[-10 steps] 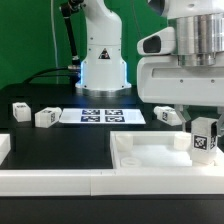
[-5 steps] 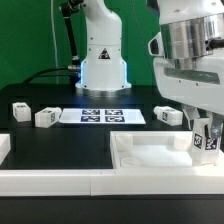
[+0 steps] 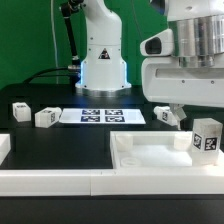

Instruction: Assemble square table

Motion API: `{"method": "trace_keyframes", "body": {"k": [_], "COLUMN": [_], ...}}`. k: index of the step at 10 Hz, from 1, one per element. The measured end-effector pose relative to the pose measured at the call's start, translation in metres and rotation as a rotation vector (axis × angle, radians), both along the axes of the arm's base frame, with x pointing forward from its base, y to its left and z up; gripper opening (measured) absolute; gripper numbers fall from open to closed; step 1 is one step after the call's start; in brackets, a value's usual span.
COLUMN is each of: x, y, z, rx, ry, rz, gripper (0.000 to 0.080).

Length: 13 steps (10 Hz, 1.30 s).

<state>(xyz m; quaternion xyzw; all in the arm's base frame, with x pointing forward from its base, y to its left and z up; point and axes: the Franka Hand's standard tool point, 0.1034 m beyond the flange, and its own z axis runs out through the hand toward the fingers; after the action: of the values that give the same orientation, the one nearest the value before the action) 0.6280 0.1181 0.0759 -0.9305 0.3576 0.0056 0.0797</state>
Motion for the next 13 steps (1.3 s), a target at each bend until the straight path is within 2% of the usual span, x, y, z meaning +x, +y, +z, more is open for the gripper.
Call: {"method": "trace_keyframes", "body": {"k": [2,5,6,8,10,12,13], "x": [-0.0016,-0.0007,-0.0003,-0.0007,0.0001,0.0001,0.0006], "y": [-0.0018,-0.0059,-0.0044,0.0032,0.0021,0.0019,0.0005], "z": [0.0011,0.0008,0.0010,0.0009,0.0006,0.0006,0.0008], "rx": [-0.010,-0.033,-0.065,-0.096,-0.100,-0.100,-0.093], "ry": [-0.032,-0.079,-0.099,-0.134,-0.142,-0.142,-0.131], "rz": [0.087,0.404,0.564,0.808,0.813,0.811,0.713], "gripper": [0.0644,0.0648,0.0648,0.0648,0.0648,0.0364,0.0293]}}
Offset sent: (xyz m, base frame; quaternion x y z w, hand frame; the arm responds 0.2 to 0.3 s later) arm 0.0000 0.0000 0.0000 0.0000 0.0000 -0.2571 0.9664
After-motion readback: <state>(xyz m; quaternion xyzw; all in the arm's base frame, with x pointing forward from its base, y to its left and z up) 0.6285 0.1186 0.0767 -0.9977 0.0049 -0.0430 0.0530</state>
